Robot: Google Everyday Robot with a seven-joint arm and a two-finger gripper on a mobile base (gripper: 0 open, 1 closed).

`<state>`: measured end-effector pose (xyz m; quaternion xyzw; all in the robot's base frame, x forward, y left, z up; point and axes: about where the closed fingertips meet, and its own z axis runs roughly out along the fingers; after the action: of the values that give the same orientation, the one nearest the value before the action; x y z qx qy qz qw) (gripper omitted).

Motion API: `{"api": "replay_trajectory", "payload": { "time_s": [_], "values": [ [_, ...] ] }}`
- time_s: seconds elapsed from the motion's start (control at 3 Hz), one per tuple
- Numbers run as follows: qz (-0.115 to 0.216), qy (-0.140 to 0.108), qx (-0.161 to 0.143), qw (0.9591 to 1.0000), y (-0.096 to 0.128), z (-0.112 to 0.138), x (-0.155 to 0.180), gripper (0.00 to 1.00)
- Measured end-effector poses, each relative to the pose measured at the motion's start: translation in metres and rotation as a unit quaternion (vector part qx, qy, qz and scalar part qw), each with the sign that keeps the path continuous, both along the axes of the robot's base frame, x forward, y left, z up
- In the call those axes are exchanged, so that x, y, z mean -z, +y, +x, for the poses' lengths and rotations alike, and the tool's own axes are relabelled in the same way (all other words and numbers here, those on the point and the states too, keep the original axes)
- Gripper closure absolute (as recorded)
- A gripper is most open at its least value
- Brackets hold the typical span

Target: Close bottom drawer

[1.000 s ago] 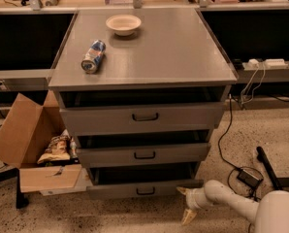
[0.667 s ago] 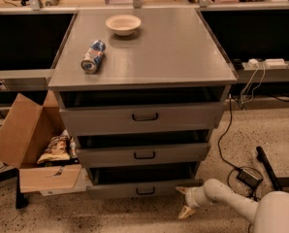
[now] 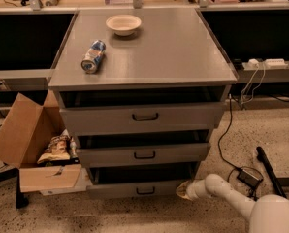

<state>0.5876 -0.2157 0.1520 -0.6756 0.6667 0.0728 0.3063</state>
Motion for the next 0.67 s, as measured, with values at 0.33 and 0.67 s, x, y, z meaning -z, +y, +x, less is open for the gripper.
{"api": "replay_trajectory", "payload": {
  "time_s": [0.33,0.67],
  "values": [
    [0.000,-0.004,0.002,1.0000,-0.0011,0.0024,0.0002,0.95],
    [0.002,-0.007,0.004,1.0000,-0.0019,0.0057,0.0000,0.00]
  ]
}}
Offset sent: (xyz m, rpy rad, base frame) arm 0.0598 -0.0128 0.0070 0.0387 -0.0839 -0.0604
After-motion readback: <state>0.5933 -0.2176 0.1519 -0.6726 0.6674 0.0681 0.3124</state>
